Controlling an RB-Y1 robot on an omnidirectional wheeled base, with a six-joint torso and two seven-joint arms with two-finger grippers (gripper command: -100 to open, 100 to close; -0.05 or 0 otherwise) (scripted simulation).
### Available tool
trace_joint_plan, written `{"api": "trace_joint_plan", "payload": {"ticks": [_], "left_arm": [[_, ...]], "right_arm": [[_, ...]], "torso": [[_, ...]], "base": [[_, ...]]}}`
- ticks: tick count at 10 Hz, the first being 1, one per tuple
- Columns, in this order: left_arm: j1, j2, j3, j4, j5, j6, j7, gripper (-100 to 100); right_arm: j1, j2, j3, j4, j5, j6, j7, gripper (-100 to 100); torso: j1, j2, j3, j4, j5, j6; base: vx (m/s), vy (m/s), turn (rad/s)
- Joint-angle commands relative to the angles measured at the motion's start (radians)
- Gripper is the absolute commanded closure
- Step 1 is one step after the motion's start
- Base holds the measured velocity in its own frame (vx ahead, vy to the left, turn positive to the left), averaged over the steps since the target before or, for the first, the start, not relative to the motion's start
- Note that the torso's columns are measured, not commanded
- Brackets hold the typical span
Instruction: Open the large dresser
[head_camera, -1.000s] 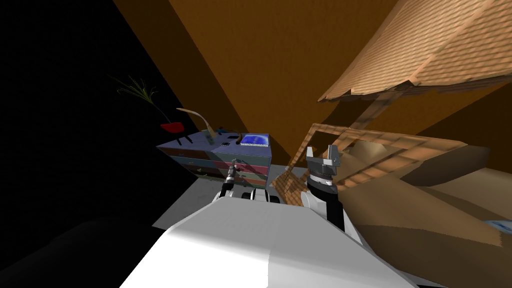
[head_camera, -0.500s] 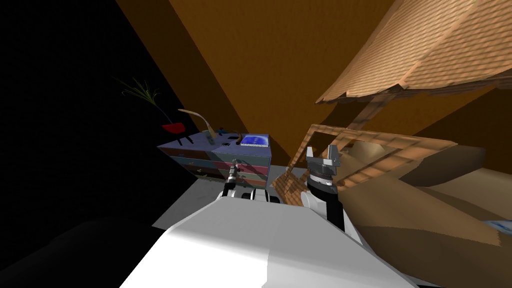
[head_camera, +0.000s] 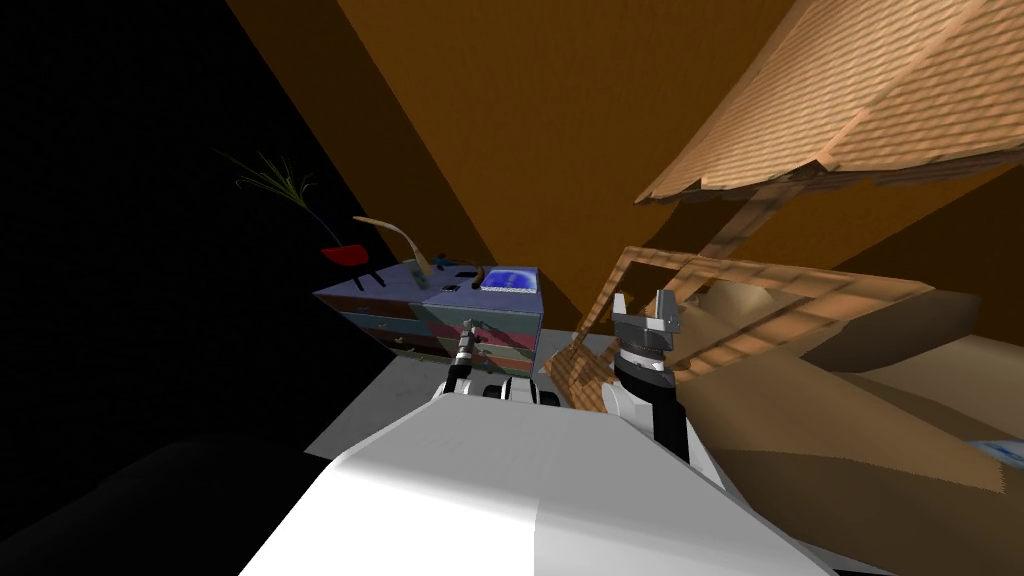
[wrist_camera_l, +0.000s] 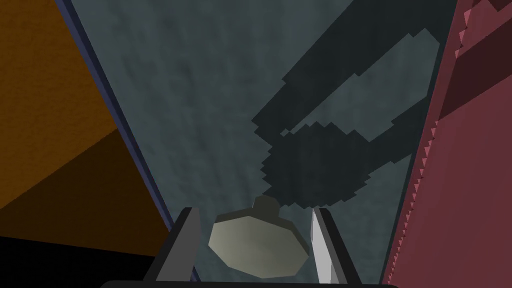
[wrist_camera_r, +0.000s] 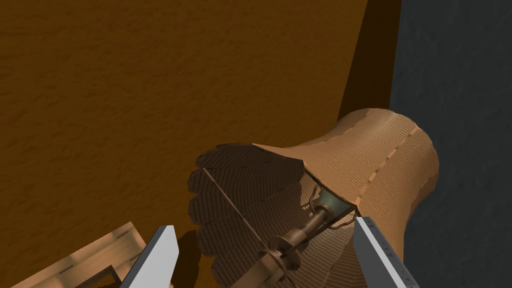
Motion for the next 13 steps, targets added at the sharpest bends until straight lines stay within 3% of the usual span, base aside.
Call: {"api": "trace_joint_plan", "payload": {"ticks": [1,13], "left_arm": [[0.016,0.005,-0.005,-0.029,0.001,0.018,0.005,100],[0.085,0.02,-0.036,-0.081,-0.001,0.02,0.016,100]], "right_arm": [[0.0,0.0,0.0,0.0,0.0,0.0,0.0,0],[0.0,0.0,0.0,0.0,0.0,0.0,0.0,0]], "torso": [[0.001,0.002,0.001,0.001,0.0,-0.001],[0.001,-0.002,-0.001,0.002,-0.001,-0.002]], "base": [[-0.203,0.004,0.007],[-0.166,0.009,0.011]]}}
